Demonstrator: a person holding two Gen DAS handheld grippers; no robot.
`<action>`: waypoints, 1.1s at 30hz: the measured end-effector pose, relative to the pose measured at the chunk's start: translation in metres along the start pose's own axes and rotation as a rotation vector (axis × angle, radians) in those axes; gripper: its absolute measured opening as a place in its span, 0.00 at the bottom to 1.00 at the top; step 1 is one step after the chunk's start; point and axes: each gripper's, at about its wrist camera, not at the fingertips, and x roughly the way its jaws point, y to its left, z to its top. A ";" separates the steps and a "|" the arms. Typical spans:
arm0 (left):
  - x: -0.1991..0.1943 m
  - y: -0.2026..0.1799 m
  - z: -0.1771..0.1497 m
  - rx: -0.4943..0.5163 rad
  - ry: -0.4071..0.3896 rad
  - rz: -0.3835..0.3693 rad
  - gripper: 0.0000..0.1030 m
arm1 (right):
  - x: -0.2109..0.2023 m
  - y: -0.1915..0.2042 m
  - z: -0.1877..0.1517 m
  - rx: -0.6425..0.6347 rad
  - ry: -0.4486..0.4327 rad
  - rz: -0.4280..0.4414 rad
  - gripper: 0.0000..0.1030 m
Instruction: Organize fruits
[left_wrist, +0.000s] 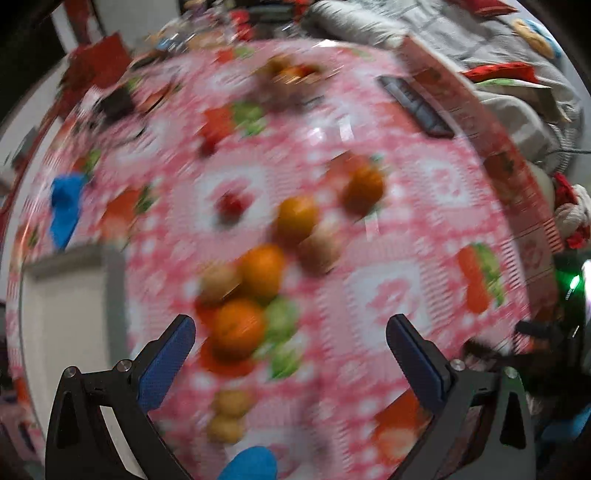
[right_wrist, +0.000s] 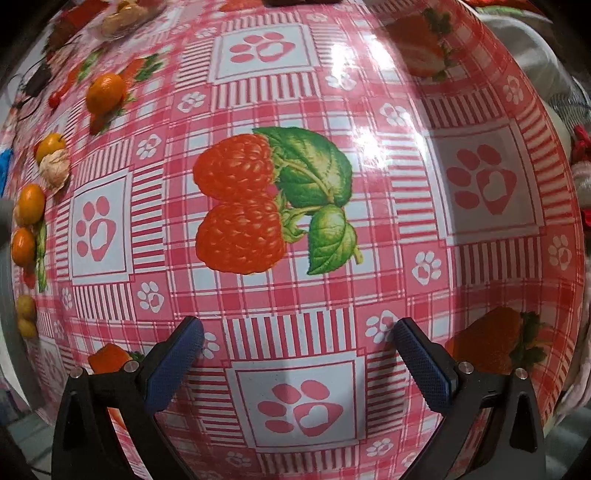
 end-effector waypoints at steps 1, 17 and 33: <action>0.003 0.008 -0.007 -0.004 0.019 0.011 1.00 | 0.000 0.002 0.002 0.018 0.010 0.003 1.00; 0.030 0.042 0.030 -0.051 0.040 0.075 1.00 | -0.037 0.088 0.072 -0.061 -0.095 0.121 1.00; 0.045 0.072 0.038 -0.059 0.037 0.041 1.00 | -0.033 0.130 0.134 -0.065 -0.118 0.153 1.00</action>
